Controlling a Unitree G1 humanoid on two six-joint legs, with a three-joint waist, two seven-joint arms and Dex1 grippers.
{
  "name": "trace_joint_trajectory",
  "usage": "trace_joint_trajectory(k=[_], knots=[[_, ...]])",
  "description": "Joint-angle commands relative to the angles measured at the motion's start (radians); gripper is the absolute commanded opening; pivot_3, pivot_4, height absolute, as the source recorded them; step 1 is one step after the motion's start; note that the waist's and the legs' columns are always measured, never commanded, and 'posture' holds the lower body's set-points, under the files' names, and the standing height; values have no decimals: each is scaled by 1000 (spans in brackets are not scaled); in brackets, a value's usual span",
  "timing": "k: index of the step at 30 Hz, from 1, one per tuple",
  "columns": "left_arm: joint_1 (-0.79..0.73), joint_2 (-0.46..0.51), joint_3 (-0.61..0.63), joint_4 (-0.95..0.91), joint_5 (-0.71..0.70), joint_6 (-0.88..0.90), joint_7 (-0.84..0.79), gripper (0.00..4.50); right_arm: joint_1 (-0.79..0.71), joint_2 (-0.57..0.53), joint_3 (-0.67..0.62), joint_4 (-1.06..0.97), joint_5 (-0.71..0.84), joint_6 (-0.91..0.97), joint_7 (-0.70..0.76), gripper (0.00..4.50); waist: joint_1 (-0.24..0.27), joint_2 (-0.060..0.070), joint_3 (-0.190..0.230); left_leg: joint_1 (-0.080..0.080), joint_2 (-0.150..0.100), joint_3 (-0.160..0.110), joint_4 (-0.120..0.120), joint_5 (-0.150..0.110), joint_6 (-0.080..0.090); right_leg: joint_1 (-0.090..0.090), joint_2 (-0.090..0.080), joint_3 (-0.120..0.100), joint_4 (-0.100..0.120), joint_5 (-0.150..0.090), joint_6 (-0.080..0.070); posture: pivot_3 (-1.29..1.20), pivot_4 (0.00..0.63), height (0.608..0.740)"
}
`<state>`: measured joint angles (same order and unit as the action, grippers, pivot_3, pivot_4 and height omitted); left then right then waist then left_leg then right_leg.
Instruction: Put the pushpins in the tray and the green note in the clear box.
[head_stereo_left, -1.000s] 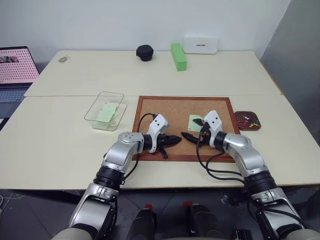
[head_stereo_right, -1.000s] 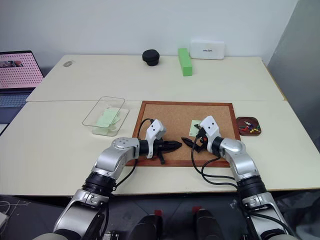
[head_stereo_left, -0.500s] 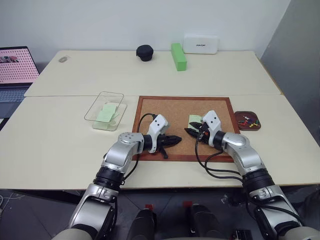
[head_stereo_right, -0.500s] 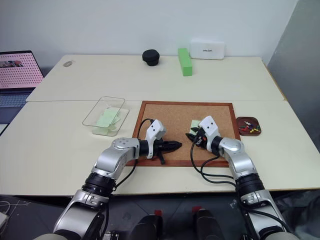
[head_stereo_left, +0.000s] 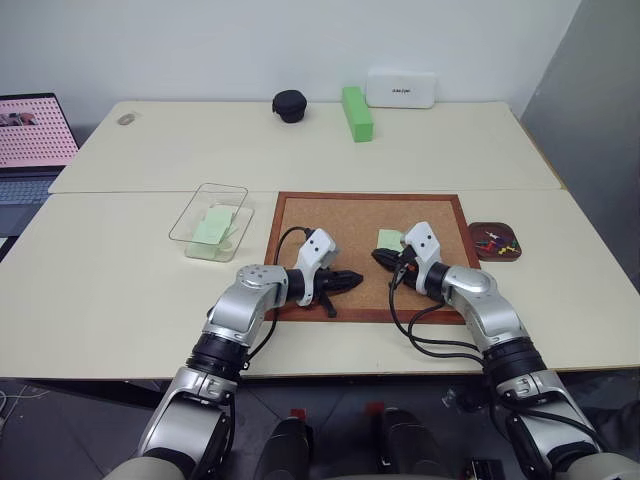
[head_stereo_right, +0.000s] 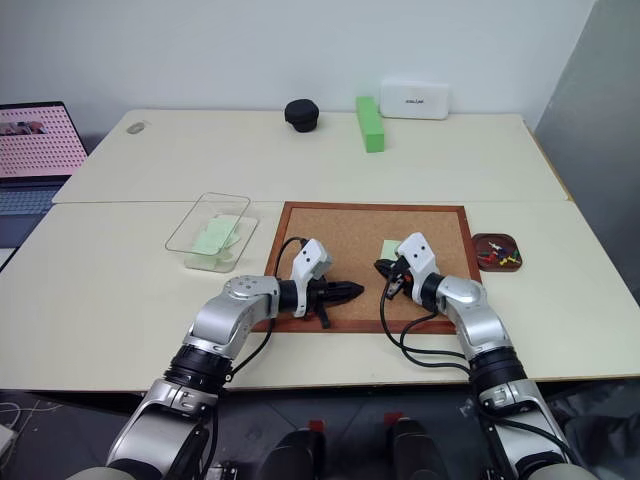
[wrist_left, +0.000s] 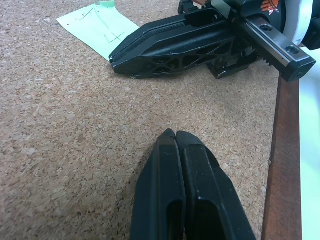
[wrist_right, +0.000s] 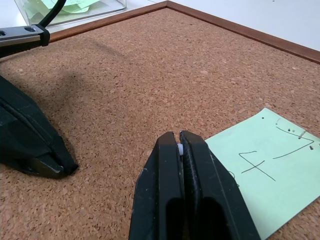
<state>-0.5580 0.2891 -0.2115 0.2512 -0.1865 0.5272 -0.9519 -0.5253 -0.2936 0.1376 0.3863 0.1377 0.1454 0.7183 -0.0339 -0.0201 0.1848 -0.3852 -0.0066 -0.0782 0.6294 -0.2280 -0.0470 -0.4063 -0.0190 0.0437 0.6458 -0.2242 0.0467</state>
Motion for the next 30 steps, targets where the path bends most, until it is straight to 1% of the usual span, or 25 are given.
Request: trace_joint_trajectory(k=[1, 9, 16, 19, 22, 24, 25, 26, 27, 28, 30], knots=[[18, 3, -28, 11, 2, 24, -7, 0, -14, -38, -44, -135, 13, 10, -7, 83, 0, 0, 0, 0, 0, 0, 0, 0, 0, 0, 0, 0, 0, 0, 0, 0, 150, 740], [29, -3, -36, 6, 1, 18, -2, 0, 33, -101, -42, -329, 10, 75, -3, 83, 1, 0, 0, -1, 0, 0, 0, 0, 0, 0, 0, 0, 0, 0, 0, 0, 150, 740], [16, -15, -36, 22, 8, -9, 6, 0, 44, -140, -47, -372, -22, 70, -10, 83, 1, 0, 0, -1, 0, 0, 0, 0, 0, 0, 0, 0, 0, 0, 0, 0, 150, 740], [3, -37, -4, 34, 0, -31, 40, 0, 54, -186, -27, -374, -74, 17, -2, 83, 3, 0, 0, -1, 0, 0, 0, 0, 0, 0, 0, 0, -1, 0, 0, 0, 150, 740], [-16, -77, 79, 28, -68, 15, 86, 0, 69, -249, -10, -362, -135, -73, 18, 83, 6, 0, 0, -1, -1, 0, 0, 0, 0, 0, -1, 0, -1, 0, 0, 0, 150, 740], [-36, -114, 171, 8, -169, 130, 120, 397, 68, -276, -15, -357, -144, -114, 23, 0, 4, -1, 1, -2, -2, 0, 0, 0, 0, 0, -2, 0, -1, 0, 0, 0, 150, 740], [-47, -129, 215, -4, -216, 188, 141, 461, 67, -290, -15, -355, -151, -137, 27, 0, 3, -1, 1, -2, -1, 0, 1, 0, 0, 0, -1, -1, -2, 0, 0, 0, 150, 740], [-57, -142, 252, -17, -254, 238, 162, 662, 67, -298, -18, -356, -152, -150, 28, 0, 1, -1, 1, -3, -1, 0, 1, 0, 0, -1, -1, -1, -1, 0, 0, 0, 150, 740], [-64, -148, 276, -30, -281, 275, 176, 920, 64, -298, -25, -356, -147, -154, 25, 0, 1, -1, 1, -3, -1, 0, 1, 0, 0, -1, -1, -1, -1, 0, 1, 0, 150, 740], [-71, -153, 294, -43, -304, 307, 190, 1042, 59, -296, -33, -358, -139, -154, 21, 0, -2, -1, 1, -3, 0, 0, 1, 0, 0, -1, 0, -1, -1, 0, 0, 0, 150, 740], [-74, -158, 312, -82, -345, 361, 207, 1447, 49, -278, -53, -369, -111, -121, 6, 0, -10, -2, 1, -2, 1, -1, 0, 0, 0, -1, 0, -1, -1, 0, 0, 0, 150, 740]])
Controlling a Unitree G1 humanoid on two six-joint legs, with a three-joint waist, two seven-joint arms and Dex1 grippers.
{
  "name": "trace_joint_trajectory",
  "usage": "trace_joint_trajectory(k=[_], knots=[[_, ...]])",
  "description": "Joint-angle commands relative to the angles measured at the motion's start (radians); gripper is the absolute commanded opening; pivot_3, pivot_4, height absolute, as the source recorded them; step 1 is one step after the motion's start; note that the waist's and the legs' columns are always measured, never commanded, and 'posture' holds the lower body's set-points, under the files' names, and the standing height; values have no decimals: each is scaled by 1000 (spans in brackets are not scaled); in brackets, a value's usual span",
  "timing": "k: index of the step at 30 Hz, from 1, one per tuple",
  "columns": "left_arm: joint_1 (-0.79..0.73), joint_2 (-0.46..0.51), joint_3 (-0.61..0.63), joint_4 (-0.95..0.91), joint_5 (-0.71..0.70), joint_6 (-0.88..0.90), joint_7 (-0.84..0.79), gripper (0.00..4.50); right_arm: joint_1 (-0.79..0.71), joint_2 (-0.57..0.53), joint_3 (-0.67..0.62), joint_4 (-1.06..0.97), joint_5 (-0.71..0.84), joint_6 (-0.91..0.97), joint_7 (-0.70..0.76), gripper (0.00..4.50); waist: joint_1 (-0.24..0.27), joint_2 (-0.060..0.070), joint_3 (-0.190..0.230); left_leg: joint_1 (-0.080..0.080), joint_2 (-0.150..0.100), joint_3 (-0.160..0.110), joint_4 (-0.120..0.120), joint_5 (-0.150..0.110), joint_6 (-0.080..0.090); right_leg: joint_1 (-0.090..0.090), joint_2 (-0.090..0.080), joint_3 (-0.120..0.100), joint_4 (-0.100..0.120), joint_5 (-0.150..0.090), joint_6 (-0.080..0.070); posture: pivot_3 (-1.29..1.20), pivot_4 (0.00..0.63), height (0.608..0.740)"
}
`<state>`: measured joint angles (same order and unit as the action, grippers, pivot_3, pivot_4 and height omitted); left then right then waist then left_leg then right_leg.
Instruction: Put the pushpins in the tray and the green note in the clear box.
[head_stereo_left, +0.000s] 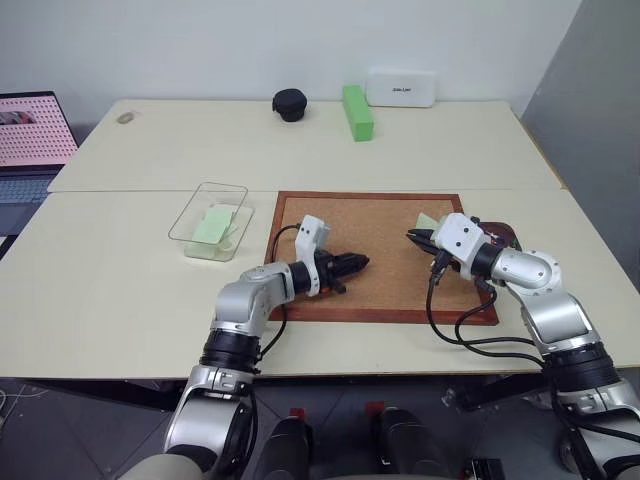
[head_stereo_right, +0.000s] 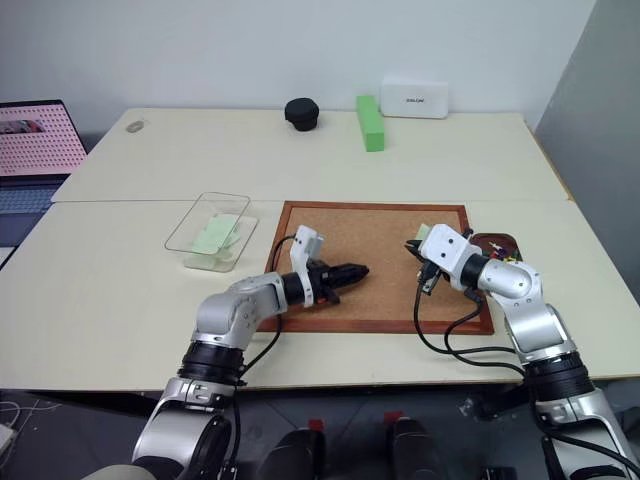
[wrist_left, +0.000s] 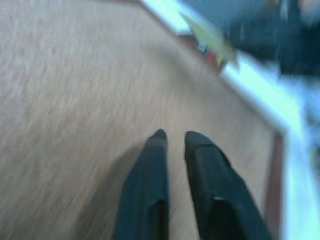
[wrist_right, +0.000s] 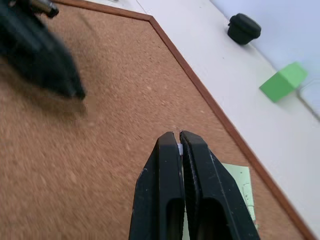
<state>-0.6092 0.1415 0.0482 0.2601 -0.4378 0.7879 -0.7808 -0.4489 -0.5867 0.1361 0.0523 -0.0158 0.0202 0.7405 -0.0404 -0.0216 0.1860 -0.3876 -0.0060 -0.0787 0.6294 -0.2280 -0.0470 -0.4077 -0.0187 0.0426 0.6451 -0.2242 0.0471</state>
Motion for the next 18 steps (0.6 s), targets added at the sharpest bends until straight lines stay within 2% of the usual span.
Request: trace_joint_trajectory(k=[1, 7, 12, 15, 18], knots=[[-21, -12, 56, -111, -113, 123, 40, 1648, -33, 21, -54, -39, 46, 7, -21, 0, -6, 0, 0, 0, 0, 0, 0, 0, 0, 0, 0, 0, 0, 0, 0, 0, 150, 740], [-72, -68, 177, -89, -234, 235, 154, 2811, -11, -12, 3, -74, -3, -86, 27, 0, -4, 0, 0, 0, -1, 0, 0, 0, 0, 0, -1, 0, 0, 0, 0, 0, 150, 740], [-118, -46, 167, -38, -255, 268, 141, 3752, 14, -51, 40, -49, -46, -194, 65, 0, -3, 0, 0, 0, -1, 0, 0, 0, 0, 0, -1, 0, 0, 0, 0, 0, 150, 740], [-126, -28, 142, -33, -247, 260, 118, 4400, -16, -4, -10, -30, 7, -107, 18, 0, -6, 0, 0, 0, -1, 0, 0, 0, 0, 0, -1, 0, 0, 0, 0, 0, 150, 740], [-112, -9, 125, -44, -251, 254, 92, 4462, -50, 39, -61, -14, 44, -34, -36, 0, -8, -1, 1, 0, -1, 0, 0, 0, -1, 0, 0, 1, 0, 0, 0, 0, 150, 740]])
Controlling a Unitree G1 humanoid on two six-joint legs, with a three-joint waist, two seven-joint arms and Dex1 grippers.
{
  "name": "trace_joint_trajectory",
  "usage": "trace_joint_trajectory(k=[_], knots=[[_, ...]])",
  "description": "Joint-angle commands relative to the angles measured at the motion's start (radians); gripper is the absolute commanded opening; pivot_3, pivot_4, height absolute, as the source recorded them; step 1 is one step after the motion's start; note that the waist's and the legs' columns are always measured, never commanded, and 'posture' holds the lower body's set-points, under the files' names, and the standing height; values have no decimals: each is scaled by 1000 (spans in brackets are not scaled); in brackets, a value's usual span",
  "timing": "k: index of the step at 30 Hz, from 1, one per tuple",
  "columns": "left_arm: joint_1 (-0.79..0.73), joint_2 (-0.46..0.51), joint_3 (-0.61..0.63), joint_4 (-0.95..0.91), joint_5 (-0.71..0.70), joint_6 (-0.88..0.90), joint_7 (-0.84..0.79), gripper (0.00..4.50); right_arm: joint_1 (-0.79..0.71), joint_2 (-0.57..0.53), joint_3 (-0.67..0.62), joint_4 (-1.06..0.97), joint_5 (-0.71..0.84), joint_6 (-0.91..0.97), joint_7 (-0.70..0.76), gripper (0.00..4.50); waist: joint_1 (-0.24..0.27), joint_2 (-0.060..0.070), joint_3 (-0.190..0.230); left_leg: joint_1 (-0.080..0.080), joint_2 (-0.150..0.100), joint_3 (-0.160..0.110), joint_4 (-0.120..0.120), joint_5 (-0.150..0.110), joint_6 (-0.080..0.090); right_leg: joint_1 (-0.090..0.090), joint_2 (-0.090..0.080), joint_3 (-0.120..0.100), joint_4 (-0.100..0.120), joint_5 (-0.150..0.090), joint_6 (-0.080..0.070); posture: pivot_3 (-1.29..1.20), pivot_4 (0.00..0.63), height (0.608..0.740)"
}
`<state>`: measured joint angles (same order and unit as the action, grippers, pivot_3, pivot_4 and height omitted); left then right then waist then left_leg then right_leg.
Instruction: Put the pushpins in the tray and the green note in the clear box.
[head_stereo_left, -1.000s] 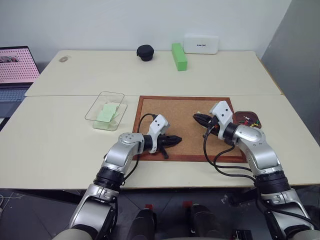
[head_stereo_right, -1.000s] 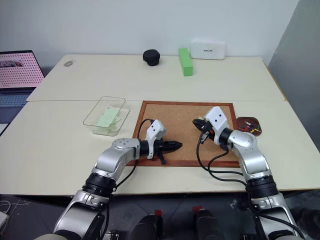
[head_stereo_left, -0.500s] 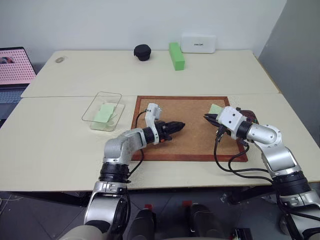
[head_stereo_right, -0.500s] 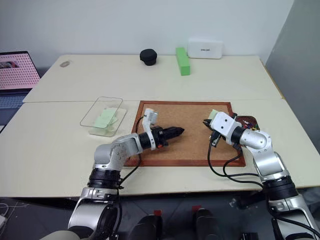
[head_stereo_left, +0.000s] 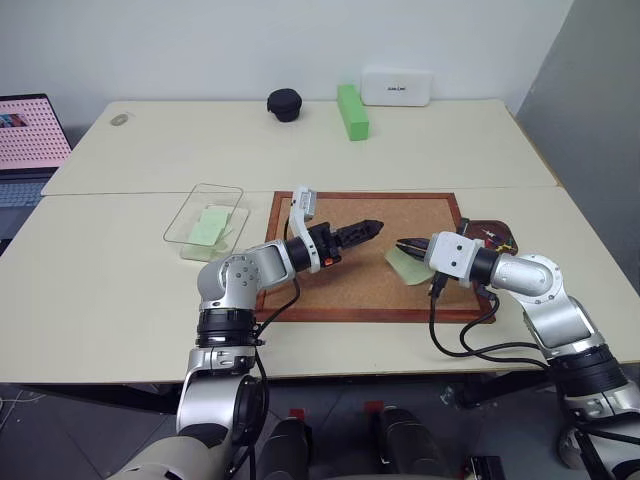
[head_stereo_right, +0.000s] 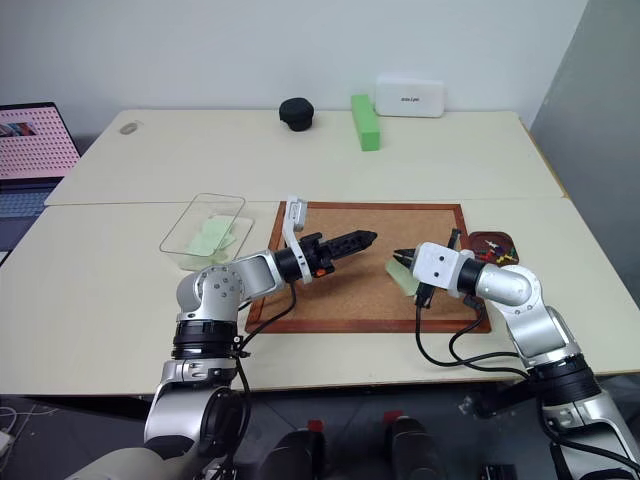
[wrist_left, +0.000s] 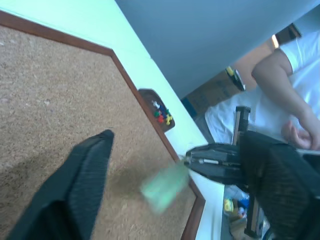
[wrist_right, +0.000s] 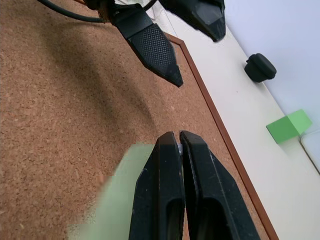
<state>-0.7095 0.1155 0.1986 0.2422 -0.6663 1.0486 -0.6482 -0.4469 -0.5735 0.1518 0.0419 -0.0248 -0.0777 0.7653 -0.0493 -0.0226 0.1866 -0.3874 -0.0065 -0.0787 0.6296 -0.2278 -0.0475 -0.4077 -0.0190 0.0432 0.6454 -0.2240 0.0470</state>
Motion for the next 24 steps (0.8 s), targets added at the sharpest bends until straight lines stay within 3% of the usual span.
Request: trace_joint_trajectory(k=[1, 12, 24], knots=[[-2, 28, -38, -33, -19, -14, -58, 4462, -59, 37, -90, 0, 57, 80, -77, 0, 2, 0, 0, 0, 0, 0, 0, 0, 0, 0, 0, 0, 0, 0, 0, 0, 150, 740], [27, 111, -122, -49, 46, -207, -187, 4462, -107, 95, -204, -170, 237, 382, -141, 0, 8, 0, 0, -2, 0, 0, 0, 0, 0, -1, -1, 0, 0, 0, -1, 0, 150, 740], [-33, 0, -127, -15, 8, -231, -164, 4462, -103, 148, -217, -267, 348, 517, -194, 0, 14, 0, 0, -3, 0, 0, 0, 0, 0, -2, 0, 0, 0, 0, 0, 0, 150, 740]])
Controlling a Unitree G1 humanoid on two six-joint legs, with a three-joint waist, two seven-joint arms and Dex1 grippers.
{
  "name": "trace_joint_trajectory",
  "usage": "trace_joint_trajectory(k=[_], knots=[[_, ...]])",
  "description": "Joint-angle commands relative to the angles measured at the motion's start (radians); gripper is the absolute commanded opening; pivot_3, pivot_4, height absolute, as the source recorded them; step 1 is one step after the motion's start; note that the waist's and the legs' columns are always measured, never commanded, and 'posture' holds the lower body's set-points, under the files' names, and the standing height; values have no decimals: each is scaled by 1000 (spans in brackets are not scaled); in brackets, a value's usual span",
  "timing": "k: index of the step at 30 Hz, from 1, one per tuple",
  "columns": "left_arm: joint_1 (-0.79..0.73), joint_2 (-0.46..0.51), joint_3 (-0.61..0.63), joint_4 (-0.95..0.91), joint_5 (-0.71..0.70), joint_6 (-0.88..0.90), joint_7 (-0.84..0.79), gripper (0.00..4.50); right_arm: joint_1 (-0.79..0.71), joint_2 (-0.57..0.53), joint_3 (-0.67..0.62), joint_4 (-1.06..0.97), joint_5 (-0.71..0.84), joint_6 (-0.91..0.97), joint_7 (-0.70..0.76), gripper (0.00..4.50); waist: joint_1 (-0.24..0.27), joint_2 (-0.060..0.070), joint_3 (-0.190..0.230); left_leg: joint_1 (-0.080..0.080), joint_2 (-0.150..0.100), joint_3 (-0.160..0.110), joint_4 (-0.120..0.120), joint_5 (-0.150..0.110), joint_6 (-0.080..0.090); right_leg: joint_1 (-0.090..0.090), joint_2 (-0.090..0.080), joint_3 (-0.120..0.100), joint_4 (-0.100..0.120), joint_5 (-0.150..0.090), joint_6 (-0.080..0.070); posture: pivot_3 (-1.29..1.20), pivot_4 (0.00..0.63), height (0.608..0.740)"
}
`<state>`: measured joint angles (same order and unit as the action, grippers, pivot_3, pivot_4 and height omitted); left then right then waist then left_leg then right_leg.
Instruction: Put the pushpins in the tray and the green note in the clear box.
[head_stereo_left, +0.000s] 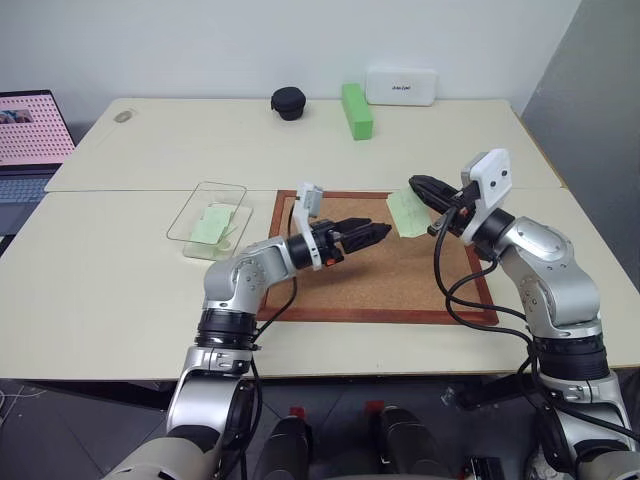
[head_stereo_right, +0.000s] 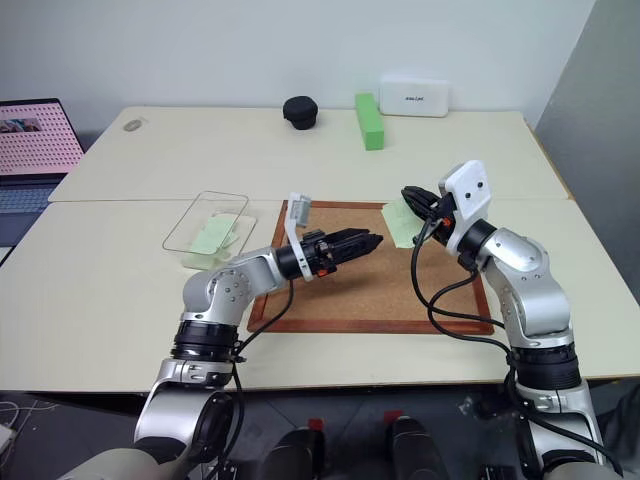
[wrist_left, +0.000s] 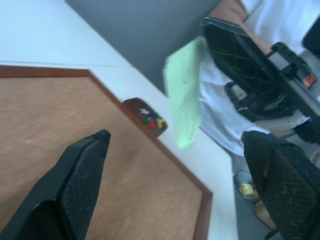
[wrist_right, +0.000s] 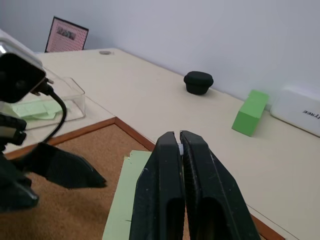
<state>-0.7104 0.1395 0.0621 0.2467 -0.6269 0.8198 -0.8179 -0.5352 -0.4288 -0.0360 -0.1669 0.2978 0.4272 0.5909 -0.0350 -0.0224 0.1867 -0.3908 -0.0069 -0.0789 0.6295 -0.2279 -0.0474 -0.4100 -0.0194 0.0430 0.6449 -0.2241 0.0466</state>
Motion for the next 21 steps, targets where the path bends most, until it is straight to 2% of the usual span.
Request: trace_joint_trajectory(k=[1, 9, 16, 19, 21], knots=[[-38, -29, 12, -12, -29, -5, 10, 4462, -15, 5, -29, -62, 28, 17, -24, 0, 0, 0, 0, 0, 0, 0, 0, 0, 0, 0, 0, 0, 0, 0, 0, 0, 150, 740], [-78, -65, 51, 40, -58, -2, 27, 4462, -4, 40, -30, -132, 78, 86, -65, 0, -1, 0, 0, 0, 0, 0, 0, 0, 0, 0, 0, 0, 0, 0, 0, 0, 150, 740], [-62, -89, 21, 27, -50, -11, 17, 4462, 8, 57, -21, -199, 131, 151, -81, 0, 1, 0, 0, -1, 0, 0, 0, 0, 0, -1, 0, 0, 0, 0, 0, 0, 150, 740], [-53, -82, 2, 23, -28, -26, 16, 4060, 8, 61, -23, -209, 143, 165, -91, 0, 0, 0, 0, -1, 0, 0, 0, 0, 0, -1, 0, 0, 0, 0, 0, 0, 150, 740], [-51, -85, 14, 28, -34, -29, 26, 3591, 5, 67, -23, -212, 153, 174, -97, 0, -1, 0, 0, -1, 0, 0, 0, 0, 0, -1, 0, 0, 0, 0, 0, 0, 150, 740]])
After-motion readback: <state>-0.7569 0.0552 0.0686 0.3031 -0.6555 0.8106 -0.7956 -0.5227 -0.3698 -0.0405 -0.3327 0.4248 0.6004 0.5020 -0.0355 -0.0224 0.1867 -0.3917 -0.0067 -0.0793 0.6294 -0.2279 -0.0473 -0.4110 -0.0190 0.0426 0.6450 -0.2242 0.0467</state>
